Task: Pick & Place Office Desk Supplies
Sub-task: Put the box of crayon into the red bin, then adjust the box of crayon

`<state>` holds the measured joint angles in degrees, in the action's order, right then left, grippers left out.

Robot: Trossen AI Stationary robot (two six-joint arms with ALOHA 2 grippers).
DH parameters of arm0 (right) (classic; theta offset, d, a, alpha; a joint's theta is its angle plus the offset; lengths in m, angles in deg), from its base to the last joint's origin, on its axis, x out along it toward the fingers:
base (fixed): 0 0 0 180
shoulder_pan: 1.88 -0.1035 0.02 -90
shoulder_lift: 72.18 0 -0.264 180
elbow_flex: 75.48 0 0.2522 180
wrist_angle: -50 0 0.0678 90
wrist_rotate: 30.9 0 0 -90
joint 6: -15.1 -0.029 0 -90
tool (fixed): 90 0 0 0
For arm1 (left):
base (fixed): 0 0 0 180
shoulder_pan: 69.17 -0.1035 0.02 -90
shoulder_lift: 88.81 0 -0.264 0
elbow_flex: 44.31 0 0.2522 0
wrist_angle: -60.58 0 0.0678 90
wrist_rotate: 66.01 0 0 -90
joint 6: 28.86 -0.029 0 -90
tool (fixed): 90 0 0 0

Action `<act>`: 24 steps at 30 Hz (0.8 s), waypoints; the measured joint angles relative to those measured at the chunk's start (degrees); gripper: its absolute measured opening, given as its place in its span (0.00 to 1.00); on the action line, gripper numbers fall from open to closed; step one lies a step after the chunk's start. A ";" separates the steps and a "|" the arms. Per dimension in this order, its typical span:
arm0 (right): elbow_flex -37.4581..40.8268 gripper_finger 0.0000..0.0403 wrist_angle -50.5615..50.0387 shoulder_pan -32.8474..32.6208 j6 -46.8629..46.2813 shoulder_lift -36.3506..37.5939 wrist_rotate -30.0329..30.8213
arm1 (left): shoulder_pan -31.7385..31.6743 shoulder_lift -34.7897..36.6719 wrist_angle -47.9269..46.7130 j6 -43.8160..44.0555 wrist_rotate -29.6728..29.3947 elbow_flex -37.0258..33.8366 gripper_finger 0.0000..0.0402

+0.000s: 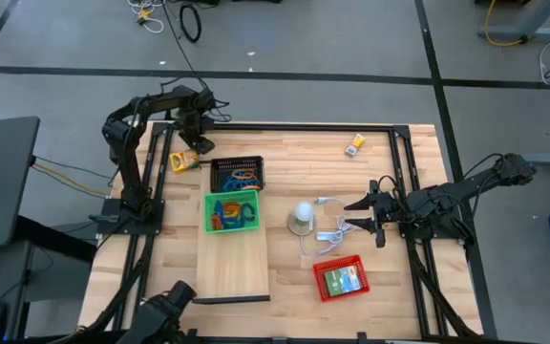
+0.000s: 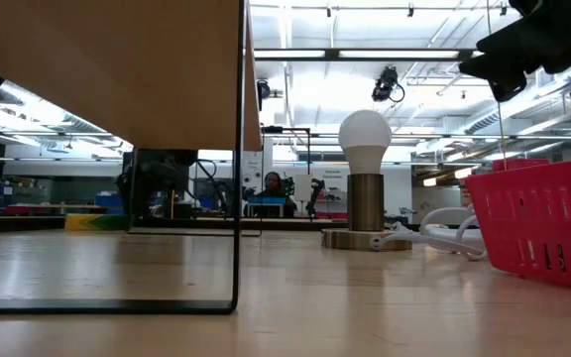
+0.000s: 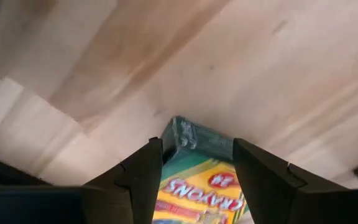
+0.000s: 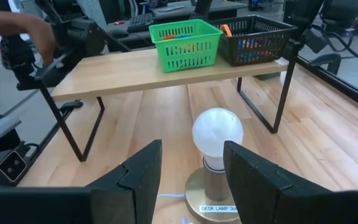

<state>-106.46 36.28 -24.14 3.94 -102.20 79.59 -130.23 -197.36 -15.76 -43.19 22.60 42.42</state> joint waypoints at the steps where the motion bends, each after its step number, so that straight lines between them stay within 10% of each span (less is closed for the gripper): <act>1: -0.02 0.45 -0.22 0.00 -0.02 0.00 0.00 | -0.02 0.00 -0.67 -0.45 -0.10 0.00 0.50; 24: 0.01 0.45 -1.16 0.00 -0.44 0.00 -0.13 | 1.52 9.25 -5.12 1.83 -3.34 0.04 0.50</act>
<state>-106.46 35.12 -24.14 3.50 -102.20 79.46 -128.71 -188.11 -20.88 -41.36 19.26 42.46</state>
